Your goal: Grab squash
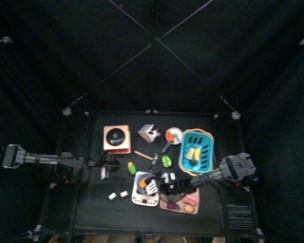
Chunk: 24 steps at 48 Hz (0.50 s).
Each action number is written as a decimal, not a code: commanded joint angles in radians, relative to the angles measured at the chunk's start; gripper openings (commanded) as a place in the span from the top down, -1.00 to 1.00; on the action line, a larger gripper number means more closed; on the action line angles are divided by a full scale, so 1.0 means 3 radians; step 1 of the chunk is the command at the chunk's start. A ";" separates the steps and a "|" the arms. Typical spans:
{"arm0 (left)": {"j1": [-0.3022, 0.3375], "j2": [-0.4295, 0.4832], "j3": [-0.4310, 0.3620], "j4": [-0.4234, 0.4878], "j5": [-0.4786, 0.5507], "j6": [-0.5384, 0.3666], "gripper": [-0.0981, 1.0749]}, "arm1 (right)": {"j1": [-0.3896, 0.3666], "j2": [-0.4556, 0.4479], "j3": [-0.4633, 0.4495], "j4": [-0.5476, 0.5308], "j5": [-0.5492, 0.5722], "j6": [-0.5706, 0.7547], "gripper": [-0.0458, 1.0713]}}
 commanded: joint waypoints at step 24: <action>0.0010 0.0000 -0.0031 -0.0005 -0.0020 0.0000 -0.29 | 0.0174 -0.0317 0.0061 0.0358 0.0199 -0.0010 0.00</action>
